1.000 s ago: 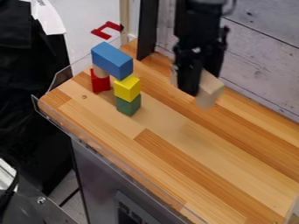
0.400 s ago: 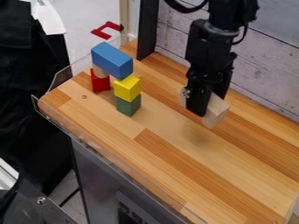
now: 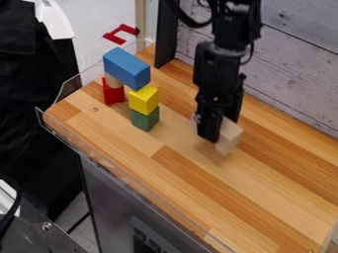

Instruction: Put the arch to the table to the right

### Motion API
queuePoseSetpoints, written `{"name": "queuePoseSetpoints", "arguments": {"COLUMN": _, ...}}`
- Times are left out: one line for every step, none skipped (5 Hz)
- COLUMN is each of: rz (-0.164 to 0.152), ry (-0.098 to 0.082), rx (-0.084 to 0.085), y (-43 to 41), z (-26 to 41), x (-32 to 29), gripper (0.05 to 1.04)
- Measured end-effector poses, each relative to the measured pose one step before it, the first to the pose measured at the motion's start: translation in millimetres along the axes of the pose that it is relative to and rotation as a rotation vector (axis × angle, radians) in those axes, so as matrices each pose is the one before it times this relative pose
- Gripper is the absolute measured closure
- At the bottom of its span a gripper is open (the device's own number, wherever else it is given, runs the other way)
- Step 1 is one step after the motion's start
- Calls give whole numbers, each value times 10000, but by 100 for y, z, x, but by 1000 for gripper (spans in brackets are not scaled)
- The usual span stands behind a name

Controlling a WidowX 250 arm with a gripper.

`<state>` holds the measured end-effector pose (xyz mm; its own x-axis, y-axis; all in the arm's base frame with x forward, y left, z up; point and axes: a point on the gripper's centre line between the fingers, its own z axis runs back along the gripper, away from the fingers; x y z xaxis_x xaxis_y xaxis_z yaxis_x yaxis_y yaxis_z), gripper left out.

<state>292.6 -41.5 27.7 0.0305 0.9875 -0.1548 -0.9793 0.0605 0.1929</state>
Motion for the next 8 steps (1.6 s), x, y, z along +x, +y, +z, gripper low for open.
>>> {"name": "queuePoseSetpoints", "arguments": {"rz": -254, "ry": 224, "rx": 317, "y": -757, "z": -1660, "x": -596, "gripper": 498}}
{"name": "queuePoseSetpoints", "arguments": {"rz": 80, "ry": 349, "rx": -24, "y": -894, "z": -460, "x": -501, "gripper": 498}}
{"name": "queuePoseSetpoints", "arguments": {"rz": 40, "ry": 202, "rx": 38, "y": -157, "z": -263, "x": -312, "gripper": 453}}
{"name": "queuePoseSetpoints", "arguments": {"rz": -78, "ry": -119, "rx": 81, "y": 216, "z": -169, "x": -147, "gripper": 173}}
{"name": "queuePoseSetpoints", "arguments": {"rz": 35, "ry": -106, "rx": -604, "y": 1240, "z": 1439, "x": -68, "gripper": 85}}
{"name": "queuePoseSetpoints", "arguments": {"rz": -247, "ry": -178, "rx": -1090, "y": 688, "z": 3374, "x": -491, "gripper": 85}}
{"name": "queuePoseSetpoints", "arguments": {"rz": -327, "ry": -207, "rx": -1049, "y": 132, "z": 3628, "x": -579, "gripper": 85}}
{"name": "queuePoseSetpoints", "arguments": {"rz": -234, "ry": -211, "rx": -254, "y": 402, "z": 1829, "x": -126, "gripper": 85}}
